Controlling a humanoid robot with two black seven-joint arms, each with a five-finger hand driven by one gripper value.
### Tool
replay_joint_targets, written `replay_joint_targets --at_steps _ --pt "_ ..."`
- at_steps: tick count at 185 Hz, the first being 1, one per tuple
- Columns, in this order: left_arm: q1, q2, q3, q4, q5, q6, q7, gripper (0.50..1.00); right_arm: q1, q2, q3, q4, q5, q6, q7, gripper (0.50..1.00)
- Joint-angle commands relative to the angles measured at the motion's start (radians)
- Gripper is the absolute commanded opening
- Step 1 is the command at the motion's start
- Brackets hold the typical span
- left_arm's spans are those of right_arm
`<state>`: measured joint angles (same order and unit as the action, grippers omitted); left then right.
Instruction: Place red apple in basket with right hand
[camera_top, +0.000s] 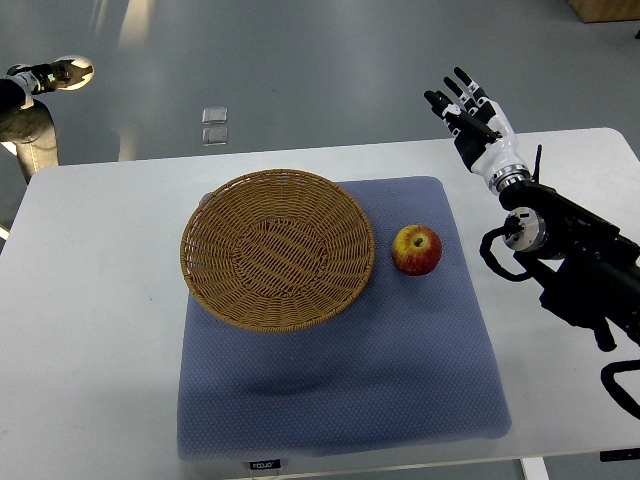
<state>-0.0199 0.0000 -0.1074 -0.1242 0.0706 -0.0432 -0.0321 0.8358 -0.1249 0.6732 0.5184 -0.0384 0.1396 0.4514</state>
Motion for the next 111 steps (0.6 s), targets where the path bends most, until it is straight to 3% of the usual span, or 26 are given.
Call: replay_joint_targets --at_steps 1,88,111 --pt "0.000 0.000 0.000 0.000 0.000 -0.001 0.000 1.000 0.000 -0.007 -0.001 0.000 0.000 0.000 0.000 0.921" --pt "0.000 0.000 0.000 0.000 0.000 -0.001 0.000 1.000 0.019 -0.098 -0.027 0.029 -0.028 0.017 0.000 0.921" --pt "0.000 0.000 0.000 0.000 0.000 0.000 0.000 1.000 0.025 -0.205 -0.116 0.123 -0.124 0.021 0.000 0.921"
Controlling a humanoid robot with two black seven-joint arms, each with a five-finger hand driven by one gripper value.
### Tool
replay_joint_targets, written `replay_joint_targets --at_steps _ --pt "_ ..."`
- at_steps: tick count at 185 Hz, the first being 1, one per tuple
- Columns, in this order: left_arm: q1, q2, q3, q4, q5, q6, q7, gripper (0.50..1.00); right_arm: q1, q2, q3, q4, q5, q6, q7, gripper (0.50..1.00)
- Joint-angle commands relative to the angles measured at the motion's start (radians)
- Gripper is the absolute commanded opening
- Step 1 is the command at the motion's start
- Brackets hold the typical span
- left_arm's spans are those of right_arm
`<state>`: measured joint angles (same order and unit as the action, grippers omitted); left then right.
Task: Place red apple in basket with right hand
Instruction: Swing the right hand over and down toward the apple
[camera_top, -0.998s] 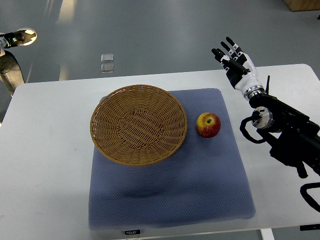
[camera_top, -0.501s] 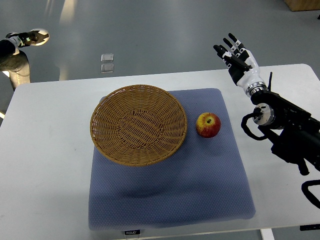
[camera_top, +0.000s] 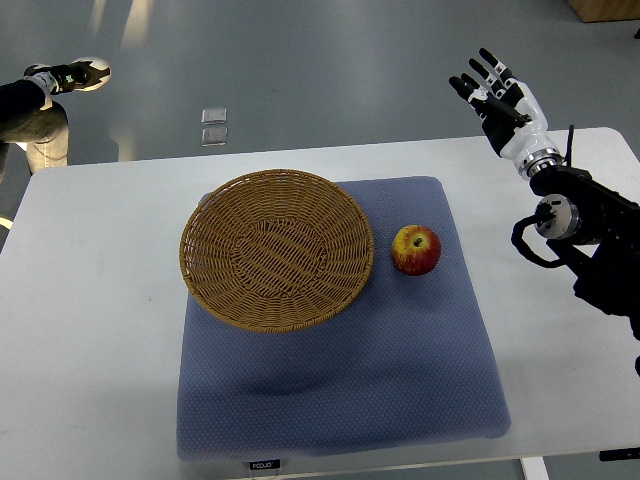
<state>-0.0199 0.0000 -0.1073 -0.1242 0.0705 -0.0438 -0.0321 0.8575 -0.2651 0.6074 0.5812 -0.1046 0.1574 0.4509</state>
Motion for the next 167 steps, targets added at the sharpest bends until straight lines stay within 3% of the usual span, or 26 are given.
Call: replay_joint_targets --at_steps 1,28,29,59,93,120,153,154,167 --pt "0.000 0.000 0.000 0.000 0.000 0.001 0.000 1.000 0.005 -0.072 -0.057 0.069 -0.069 0.007 0.000 0.921" --pt "0.000 0.000 0.000 0.000 0.000 0.001 0.000 1.000 0.020 -0.135 -0.090 0.132 -0.185 0.037 0.002 0.921" --pt "0.000 0.000 0.000 0.000 0.000 0.001 0.000 1.000 0.034 -0.169 -0.097 0.152 -0.261 0.066 0.002 0.921" --pt "0.000 0.000 0.000 0.000 0.000 0.001 0.000 1.000 0.084 -0.272 -0.110 0.239 -0.559 0.175 0.003 0.921" --pt "0.000 0.000 0.000 0.000 0.000 0.001 0.000 1.000 0.136 -0.397 -0.110 0.431 -0.744 0.303 0.011 0.921" --pt "0.000 0.000 0.000 0.000 0.000 0.001 0.000 1.000 0.173 -0.439 -0.110 0.563 -0.918 0.395 0.011 0.921" --pt "0.000 0.000 0.000 0.000 0.000 0.001 0.000 1.000 0.181 -0.430 -0.135 0.631 -1.110 0.409 0.011 0.921" --pt "0.000 0.000 0.000 0.000 0.000 0.001 0.000 1.000 0.181 -0.419 -0.153 0.638 -1.201 0.399 0.011 0.921" --pt "0.000 0.000 0.000 0.000 0.000 0.001 0.000 1.000 0.179 -0.393 -0.173 0.637 -1.305 0.379 0.008 0.921"
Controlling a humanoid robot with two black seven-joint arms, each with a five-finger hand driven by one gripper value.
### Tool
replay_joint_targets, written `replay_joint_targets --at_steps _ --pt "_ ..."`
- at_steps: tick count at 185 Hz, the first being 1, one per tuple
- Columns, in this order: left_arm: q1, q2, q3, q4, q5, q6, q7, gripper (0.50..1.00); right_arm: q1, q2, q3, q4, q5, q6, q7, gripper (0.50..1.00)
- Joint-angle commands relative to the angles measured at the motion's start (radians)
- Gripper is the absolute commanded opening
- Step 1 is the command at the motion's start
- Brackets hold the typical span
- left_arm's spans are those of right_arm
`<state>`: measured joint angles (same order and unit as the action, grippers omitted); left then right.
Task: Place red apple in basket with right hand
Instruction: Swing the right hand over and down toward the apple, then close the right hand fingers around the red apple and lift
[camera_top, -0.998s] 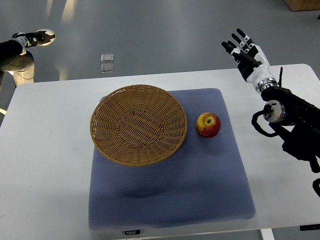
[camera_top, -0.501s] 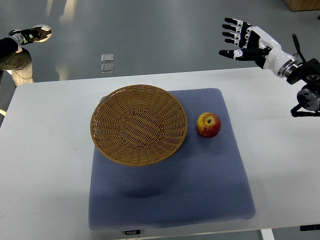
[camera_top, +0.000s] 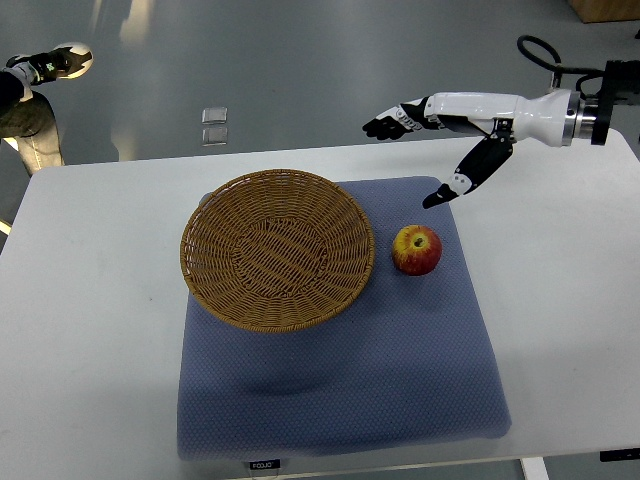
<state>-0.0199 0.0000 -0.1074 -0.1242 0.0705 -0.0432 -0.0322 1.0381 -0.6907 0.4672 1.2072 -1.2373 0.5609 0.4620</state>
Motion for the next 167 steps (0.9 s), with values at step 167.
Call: replay_joint_targets --at_steps 167 --pt "0.000 0.000 0.000 0.000 0.000 0.000 0.000 1.000 -0.012 0.192 -0.329 -0.244 -0.409 -0.334 -0.013 0.913"
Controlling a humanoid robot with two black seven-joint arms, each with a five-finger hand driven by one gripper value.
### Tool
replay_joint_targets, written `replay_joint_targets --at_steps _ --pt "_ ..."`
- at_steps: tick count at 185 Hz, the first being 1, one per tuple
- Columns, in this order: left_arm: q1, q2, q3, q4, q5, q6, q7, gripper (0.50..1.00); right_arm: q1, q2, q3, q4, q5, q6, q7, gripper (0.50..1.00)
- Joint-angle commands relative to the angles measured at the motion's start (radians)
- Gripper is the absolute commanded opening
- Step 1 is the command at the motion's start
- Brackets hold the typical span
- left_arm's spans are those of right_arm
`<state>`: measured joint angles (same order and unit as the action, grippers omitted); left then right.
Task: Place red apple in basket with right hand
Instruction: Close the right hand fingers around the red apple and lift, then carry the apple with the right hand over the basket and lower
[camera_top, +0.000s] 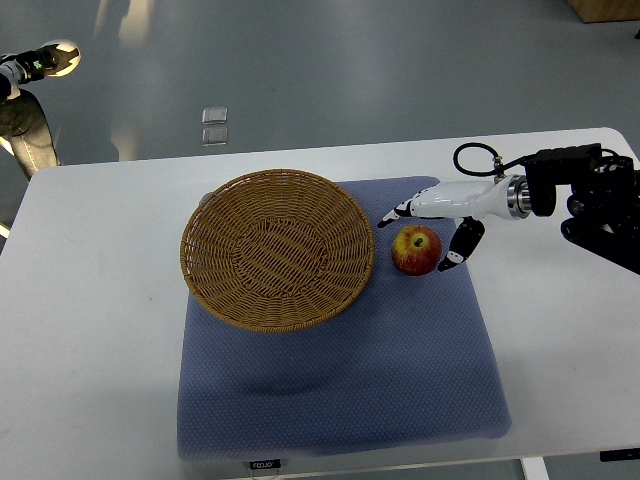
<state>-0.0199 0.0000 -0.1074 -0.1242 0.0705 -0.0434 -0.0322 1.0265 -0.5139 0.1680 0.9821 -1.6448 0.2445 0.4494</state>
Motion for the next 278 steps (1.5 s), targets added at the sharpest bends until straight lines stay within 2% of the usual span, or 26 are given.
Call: replay_joint_targets --at_steps 1,37,42,51,52,66,78,85,108,113,122,123,131,173,278 --pt "0.000 0.000 0.000 0.000 0.000 0.000 0.000 1.000 0.000 0.015 -0.030 -0.019 -0.001 -0.017 0.000 0.913" --pt "0.000 0.000 0.000 0.000 0.000 -0.001 0.000 1.000 0.000 0.021 -0.042 -0.026 -0.001 -0.025 0.000 0.905" --pt "0.000 0.000 0.000 0.000 0.000 0.000 0.000 1.000 0.000 0.025 -0.042 -0.036 -0.001 -0.025 0.000 0.887" --pt "0.000 0.000 0.000 0.000 0.000 0.000 0.000 1.000 0.000 0.025 -0.042 -0.036 -0.001 -0.025 0.000 0.887" --pt "0.000 0.000 0.000 0.000 0.000 0.000 0.000 1.000 0.000 0.025 -0.041 -0.042 -0.001 -0.025 0.000 0.869" --pt "0.000 0.000 0.000 0.000 0.000 0.000 0.000 1.000 0.001 0.025 -0.041 -0.046 -0.001 -0.025 0.000 0.834" --pt "0.000 0.000 0.000 0.000 0.000 -0.001 0.000 1.000 0.003 0.025 -0.041 -0.046 -0.001 -0.025 0.000 0.832" --pt "0.000 0.000 0.000 0.000 0.000 0.000 0.000 1.000 0.003 0.025 -0.041 -0.045 -0.001 -0.025 0.000 0.799" --pt "0.000 0.000 0.000 0.000 0.000 -0.001 0.000 1.000 0.001 0.025 -0.042 -0.046 -0.001 -0.025 0.000 0.750" --pt "0.000 0.000 0.000 0.000 0.000 0.000 0.000 1.000 0.001 0.025 -0.044 -0.046 -0.001 -0.024 0.000 0.721" --pt "0.000 0.000 0.000 0.000 0.000 0.000 0.000 1.000 0.001 0.025 -0.044 -0.046 -0.001 -0.024 0.000 0.721" --pt "0.000 0.000 0.000 0.000 0.000 0.000 0.000 1.000 0.003 0.025 -0.044 -0.046 -0.001 -0.022 0.000 0.685" --pt "0.000 0.000 0.000 0.000 0.000 -0.001 0.000 1.000 0.003 0.025 -0.044 -0.046 -0.001 -0.021 0.000 0.672" --pt "0.000 0.000 0.000 0.000 0.000 -0.001 0.000 1.000 0.015 0.020 -0.039 -0.045 -0.001 -0.021 0.000 0.670" --pt "0.000 0.000 0.000 0.000 0.000 0.000 0.000 1.000 0.211 0.005 -0.035 -0.048 0.002 -0.007 0.000 0.674"
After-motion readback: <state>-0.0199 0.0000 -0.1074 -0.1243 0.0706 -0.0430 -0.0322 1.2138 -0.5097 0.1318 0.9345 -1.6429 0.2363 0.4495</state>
